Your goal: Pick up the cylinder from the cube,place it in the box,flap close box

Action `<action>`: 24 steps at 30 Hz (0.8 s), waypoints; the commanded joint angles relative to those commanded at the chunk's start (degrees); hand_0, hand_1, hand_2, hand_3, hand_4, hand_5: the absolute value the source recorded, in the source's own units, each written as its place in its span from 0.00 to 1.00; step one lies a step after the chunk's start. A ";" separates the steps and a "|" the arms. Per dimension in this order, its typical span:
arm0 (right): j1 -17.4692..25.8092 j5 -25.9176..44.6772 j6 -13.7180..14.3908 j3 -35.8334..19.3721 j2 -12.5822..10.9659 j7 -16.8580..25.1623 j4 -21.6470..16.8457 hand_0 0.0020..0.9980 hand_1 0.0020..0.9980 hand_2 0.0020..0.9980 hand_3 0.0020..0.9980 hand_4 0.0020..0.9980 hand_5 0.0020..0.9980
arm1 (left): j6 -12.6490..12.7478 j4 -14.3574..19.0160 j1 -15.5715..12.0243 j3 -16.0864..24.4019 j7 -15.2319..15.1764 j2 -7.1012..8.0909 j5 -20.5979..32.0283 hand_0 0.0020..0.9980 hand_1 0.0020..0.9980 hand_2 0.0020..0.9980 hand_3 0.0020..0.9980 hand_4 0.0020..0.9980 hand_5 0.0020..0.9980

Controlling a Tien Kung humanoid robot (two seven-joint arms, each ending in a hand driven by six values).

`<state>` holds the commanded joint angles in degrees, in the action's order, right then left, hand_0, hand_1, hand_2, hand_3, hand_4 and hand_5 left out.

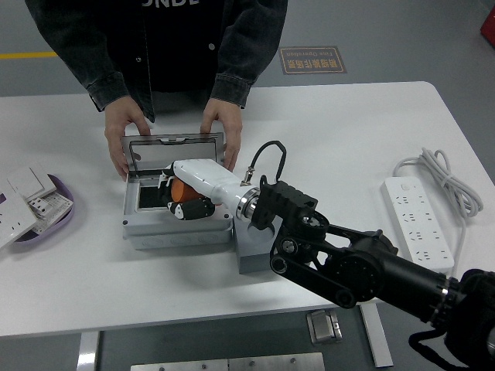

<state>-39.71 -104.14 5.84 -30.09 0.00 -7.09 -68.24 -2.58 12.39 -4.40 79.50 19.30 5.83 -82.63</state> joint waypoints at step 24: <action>0.89 -2.09 1.43 0.67 0.00 0.61 0.84 0.90 0.78 0.79 0.85 0.73 0.14 | -0.20 -0.08 0.11 0.04 -0.08 0.01 -0.42 0.61 0.60 0.56 0.60 0.67 0.22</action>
<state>-38.82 -106.23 7.27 -29.42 0.00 -6.49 -67.40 -2.78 12.31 -4.29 79.54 19.22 5.84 -83.06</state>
